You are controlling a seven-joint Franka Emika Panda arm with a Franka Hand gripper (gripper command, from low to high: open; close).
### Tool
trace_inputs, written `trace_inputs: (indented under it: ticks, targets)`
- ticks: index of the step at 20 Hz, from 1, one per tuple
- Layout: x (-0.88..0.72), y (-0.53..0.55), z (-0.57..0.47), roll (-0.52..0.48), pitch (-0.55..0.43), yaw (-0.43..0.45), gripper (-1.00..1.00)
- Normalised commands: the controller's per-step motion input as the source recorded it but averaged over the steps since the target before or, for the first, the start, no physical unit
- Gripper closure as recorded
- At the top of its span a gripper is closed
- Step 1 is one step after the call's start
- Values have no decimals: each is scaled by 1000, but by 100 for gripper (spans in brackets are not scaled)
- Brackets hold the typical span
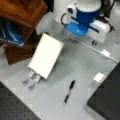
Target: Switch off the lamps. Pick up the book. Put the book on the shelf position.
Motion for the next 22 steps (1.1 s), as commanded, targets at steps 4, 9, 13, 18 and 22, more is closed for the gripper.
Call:
trace_inputs:
  ticks: [4,9,13,18,22]
  targets:
    - [361,-123,180,-41,244,172,-100]
    - [416,-113,193,-102,303,177,-100]
    - [592,-148,236,-82,274,154,-100]
    - [662,-147,227,-73,233,131,-100]
    - [583,-122,209,-63,250,168,-100]
